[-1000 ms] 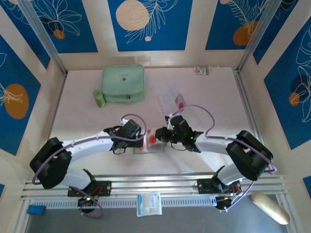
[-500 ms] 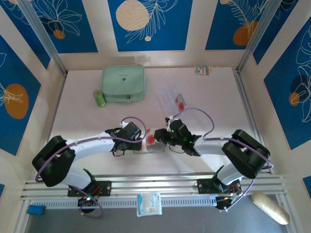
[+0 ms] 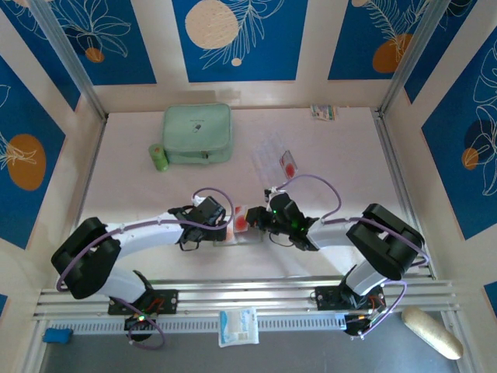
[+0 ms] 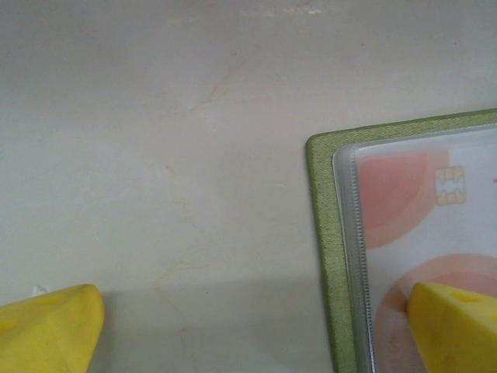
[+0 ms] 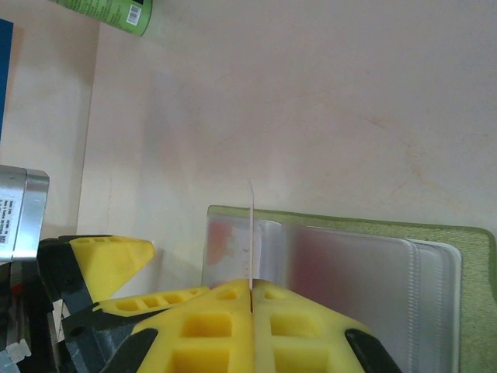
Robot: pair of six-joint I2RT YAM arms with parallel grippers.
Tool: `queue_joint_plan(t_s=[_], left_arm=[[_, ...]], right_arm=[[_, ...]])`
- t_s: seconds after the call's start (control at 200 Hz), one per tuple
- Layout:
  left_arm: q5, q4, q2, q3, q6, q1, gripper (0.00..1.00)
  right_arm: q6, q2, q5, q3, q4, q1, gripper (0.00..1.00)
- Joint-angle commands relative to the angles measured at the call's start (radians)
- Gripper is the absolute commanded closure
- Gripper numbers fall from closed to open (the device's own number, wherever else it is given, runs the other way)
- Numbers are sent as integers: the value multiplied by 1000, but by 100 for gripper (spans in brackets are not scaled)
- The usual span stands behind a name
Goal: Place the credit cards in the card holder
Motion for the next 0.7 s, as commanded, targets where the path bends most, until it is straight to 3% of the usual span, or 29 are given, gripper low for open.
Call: queue_joint_plan(t_s=[0.0, 0.695], left_arm=[[-20, -24, 9, -23, -9, -7, 0], [-19, -18, 8, -32, -14, -7, 0]], right_arm=[[16, 21, 21, -16, 50, 11, 100], [28, 60, 52, -63, 107, 24, 100]])
